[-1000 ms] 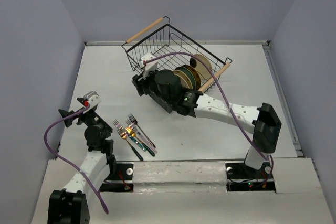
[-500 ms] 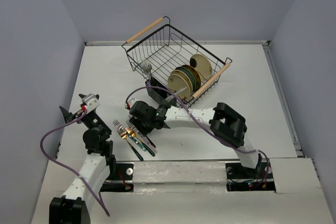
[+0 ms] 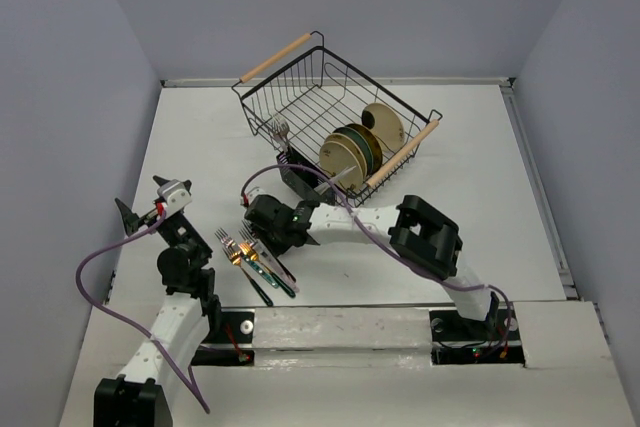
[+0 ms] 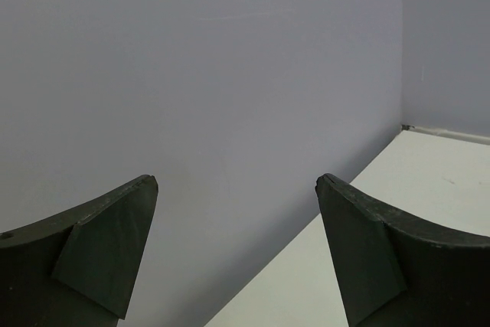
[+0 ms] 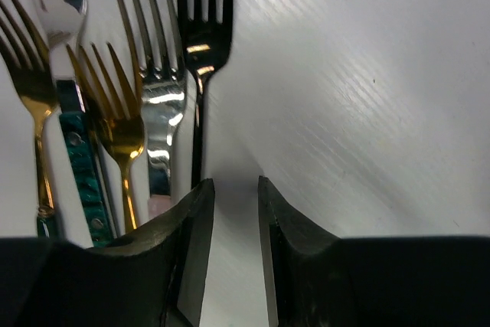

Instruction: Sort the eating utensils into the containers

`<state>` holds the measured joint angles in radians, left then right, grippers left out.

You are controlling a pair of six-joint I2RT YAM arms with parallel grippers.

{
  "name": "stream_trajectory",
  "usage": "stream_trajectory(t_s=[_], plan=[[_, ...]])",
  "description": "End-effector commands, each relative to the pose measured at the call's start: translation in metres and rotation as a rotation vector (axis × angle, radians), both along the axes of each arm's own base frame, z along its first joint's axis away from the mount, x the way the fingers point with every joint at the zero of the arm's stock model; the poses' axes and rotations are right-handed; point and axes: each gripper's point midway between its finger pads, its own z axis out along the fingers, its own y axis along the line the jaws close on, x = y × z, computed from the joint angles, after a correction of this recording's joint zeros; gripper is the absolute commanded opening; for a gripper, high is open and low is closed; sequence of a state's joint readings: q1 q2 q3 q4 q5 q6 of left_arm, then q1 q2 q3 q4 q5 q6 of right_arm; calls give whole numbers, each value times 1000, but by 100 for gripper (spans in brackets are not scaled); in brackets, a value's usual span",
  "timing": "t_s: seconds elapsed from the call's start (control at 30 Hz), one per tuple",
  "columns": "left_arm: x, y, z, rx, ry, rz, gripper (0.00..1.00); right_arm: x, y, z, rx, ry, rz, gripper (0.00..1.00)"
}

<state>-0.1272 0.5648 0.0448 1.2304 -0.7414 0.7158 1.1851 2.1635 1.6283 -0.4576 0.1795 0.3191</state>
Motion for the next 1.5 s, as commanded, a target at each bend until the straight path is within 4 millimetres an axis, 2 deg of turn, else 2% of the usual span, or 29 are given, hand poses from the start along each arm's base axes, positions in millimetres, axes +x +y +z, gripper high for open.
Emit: stream_trajectory(t_s=[0.0, 0.1, 0.2, 0.37, 0.5, 0.6, 0.73, 0.77, 1.03, 1.37, 1.47], plan=[[-9, 1, -44, -6, 31, -12, 99, -5, 11, 4, 32, 13, 4, 35], [-8, -1, -43, -4, 30, -21, 99, -14, 18, 3, 30, 7, 36, 35], [-11, 1, -42, -9, 19, -14, 99, -12, 19, 5, 31, 1, 25, 33], [-10, 0, -43, -8, 20, -17, 99, -13, 20, 17, 51, -16, 6, 33], [-10, 0, -43, -9, 22, -18, 99, -25, 25, 22, 52, -35, 24, 33], [-10, 0, -43, -11, 20, -19, 99, -31, 27, 17, 44, -25, 34, 33], [-8, -1, -45, -9, 34, -21, 99, -22, 26, 7, 1, -56, 17, 32], [-8, 0, -46, -10, 37, -19, 99, -19, 20, 2, -36, -69, 4, 31], [-7, 0, -46, -10, 39, -19, 99, -13, 26, 34, 5, -107, -4, 31], [-9, 1, -44, -11, 32, -7, 99, -30, 38, 28, 45, -42, 52, 33], [-10, 1, -44, -10, 30, -8, 99, -33, 46, 35, 92, -35, 68, 33]])
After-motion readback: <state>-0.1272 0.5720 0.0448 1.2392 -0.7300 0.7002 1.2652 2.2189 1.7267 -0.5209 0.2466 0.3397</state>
